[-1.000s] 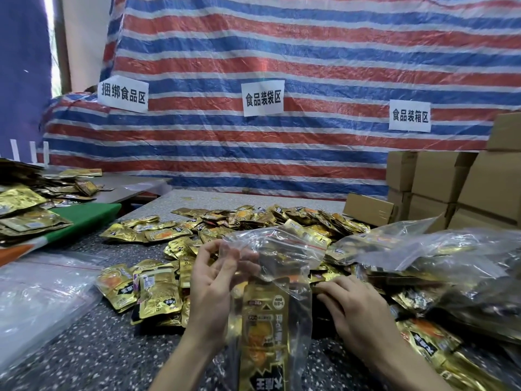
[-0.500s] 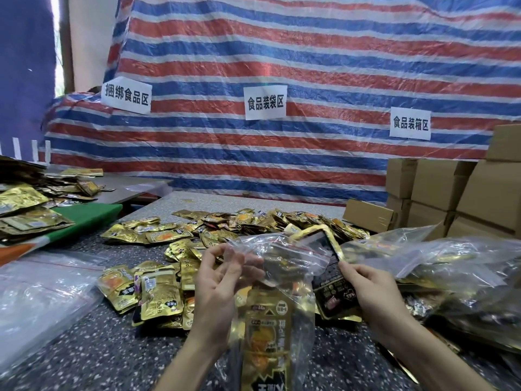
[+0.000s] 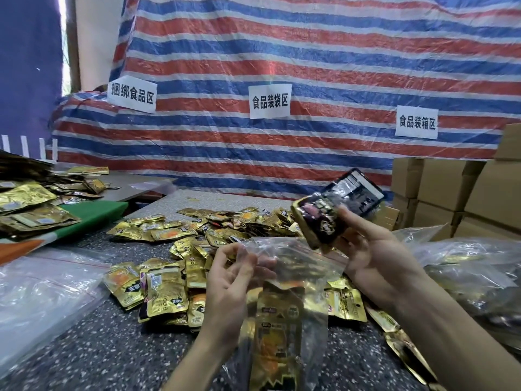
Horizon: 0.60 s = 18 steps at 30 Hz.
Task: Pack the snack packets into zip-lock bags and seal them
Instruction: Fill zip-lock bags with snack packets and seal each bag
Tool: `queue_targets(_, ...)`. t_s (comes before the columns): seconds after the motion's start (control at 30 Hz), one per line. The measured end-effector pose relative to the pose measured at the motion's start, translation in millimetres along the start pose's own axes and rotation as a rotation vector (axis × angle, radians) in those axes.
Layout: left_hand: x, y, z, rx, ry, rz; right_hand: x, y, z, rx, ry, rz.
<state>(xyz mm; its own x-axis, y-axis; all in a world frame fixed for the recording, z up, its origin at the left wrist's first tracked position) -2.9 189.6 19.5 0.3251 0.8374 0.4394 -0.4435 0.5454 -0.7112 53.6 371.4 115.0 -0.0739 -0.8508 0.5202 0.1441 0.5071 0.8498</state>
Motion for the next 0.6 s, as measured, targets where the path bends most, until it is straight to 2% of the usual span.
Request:
queue_targets(0.13, 1, 1, -2, -0.028, 0.008, -0.005, 8, 2, 0, -0.196, -0.129, -0.332)
queue_targets(0.23, 1, 1, -1, -0.032, 0.000, -0.020, 6, 2, -3, -0.236, -0.120, -0.454)
queue_targets(0.6, 6, -2, -4, -0.037, 0.045, -0.053, 5, 8, -1, -0.195, -0.174, -0.247)
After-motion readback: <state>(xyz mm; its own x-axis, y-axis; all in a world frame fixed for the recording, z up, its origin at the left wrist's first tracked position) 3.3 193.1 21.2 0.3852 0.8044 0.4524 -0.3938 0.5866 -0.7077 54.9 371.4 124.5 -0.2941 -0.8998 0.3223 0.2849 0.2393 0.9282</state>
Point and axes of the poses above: each hand's wrist, its own z-axis towards the middle knuckle, its own x-axis out of the palm, y = z × x, the point moved 3 cm from there along z, towards the middle knuckle, and after that the axes turned 3 degrees about x, right-handed, at the moved point
